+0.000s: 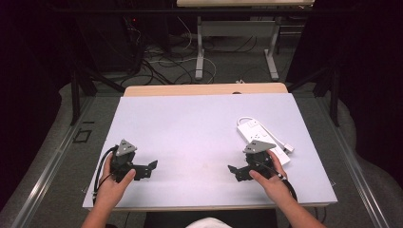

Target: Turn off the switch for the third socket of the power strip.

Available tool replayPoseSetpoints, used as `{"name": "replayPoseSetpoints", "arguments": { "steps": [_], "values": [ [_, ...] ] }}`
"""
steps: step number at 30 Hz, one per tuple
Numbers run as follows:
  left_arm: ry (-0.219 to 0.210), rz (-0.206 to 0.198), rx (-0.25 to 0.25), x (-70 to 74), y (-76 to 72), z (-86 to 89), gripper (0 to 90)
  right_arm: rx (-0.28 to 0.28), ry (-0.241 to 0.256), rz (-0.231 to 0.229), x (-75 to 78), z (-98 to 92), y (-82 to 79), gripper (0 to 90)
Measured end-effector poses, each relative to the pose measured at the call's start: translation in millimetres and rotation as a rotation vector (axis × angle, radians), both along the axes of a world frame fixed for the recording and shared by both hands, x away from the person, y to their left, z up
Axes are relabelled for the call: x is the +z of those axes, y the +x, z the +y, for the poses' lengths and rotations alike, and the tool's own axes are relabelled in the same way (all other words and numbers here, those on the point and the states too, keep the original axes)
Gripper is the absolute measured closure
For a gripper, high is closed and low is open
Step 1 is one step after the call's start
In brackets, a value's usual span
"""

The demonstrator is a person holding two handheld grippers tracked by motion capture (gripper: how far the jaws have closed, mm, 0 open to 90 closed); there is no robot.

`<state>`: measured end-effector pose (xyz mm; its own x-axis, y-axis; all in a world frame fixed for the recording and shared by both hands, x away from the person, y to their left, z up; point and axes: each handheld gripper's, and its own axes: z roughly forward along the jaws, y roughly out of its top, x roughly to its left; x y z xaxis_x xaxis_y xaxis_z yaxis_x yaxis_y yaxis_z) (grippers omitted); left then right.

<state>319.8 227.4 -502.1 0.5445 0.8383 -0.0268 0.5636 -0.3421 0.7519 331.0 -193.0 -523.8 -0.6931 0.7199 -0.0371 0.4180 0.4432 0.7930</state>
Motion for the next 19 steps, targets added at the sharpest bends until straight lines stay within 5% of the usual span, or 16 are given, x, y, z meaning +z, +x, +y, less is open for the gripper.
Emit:
{"name": "replayPoseSetpoints", "arguments": {
  "steps": [19],
  "values": [
    [-0.002, 0.007, -0.002, -2.3, 0.9, -0.5, 0.3, -0.034, 0.008, 0.034, -7.5, -8.6, 1.5, 0.0]
  ]
}}
